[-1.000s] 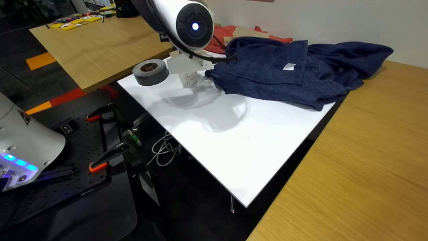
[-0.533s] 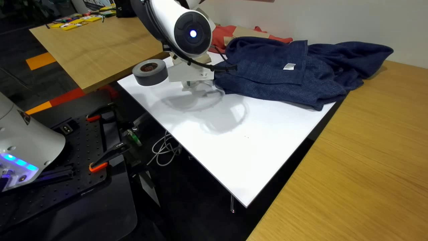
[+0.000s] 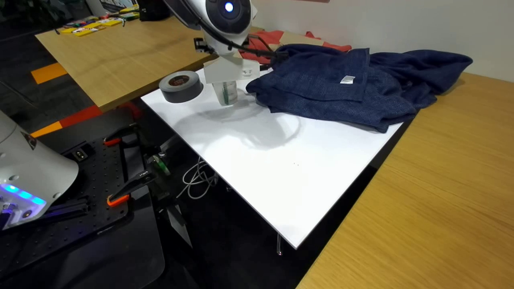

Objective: Put the marker in the cup

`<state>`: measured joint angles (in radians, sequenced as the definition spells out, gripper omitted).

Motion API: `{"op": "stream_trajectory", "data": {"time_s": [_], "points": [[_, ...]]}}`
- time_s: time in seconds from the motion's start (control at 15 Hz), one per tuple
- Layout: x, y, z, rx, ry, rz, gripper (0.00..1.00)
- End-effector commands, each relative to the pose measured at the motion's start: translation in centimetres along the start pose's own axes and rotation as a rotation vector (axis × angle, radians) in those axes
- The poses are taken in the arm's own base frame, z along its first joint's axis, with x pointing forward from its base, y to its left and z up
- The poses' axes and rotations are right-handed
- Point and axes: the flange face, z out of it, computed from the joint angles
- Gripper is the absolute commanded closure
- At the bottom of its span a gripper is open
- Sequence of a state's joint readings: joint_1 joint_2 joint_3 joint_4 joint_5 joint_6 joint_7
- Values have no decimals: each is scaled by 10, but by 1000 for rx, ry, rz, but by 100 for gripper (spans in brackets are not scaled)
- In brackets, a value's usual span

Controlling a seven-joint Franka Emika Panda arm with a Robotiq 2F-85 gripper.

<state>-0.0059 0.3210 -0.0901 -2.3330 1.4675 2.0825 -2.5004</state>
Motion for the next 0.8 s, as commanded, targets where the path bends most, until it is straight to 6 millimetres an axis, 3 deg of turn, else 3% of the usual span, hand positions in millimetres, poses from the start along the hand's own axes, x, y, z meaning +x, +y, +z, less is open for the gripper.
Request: {"op": "stream_trajectory", "data": {"time_s": [0.0,0.4,0.47,0.73], "points": [[46,-7,-9,-18,-28,-68,0],[85,-7,-15,-2,-36,-130,0],[73,-1,-10,9,-9,-132,0],[79,-2,-12,12,-11,-135,0]]}}
